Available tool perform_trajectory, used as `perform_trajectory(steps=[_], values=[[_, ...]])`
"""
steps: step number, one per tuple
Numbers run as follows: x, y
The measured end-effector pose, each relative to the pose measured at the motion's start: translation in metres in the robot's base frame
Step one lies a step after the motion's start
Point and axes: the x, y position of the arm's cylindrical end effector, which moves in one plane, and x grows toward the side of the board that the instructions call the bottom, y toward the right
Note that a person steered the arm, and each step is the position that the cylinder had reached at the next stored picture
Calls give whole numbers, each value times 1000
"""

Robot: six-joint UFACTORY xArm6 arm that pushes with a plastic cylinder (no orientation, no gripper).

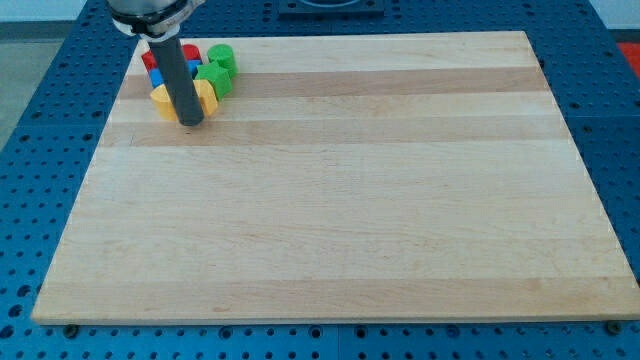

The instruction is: Push the green circle left of red star

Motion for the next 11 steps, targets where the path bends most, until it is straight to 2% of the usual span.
perform_trajectory(steps=[3, 4, 5, 6, 7, 9, 11], values=[[22, -2], [63, -16], [86, -117], [86, -117], [46, -117], [-67, -118], [-122, -112]])
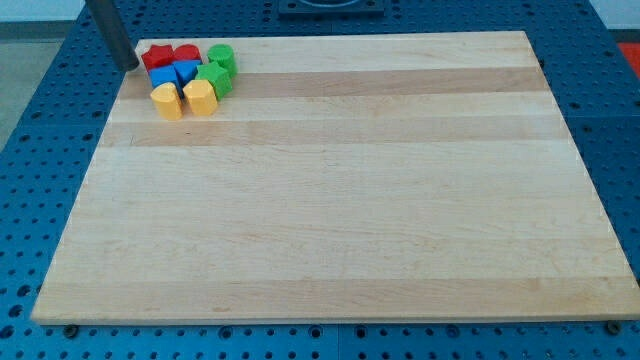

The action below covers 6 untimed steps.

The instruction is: Push the green circle left of red star

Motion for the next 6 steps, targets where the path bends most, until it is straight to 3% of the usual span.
perform_trajectory(steps=[1, 2, 6], values=[[-3, 41], [31, 122], [67, 181]])
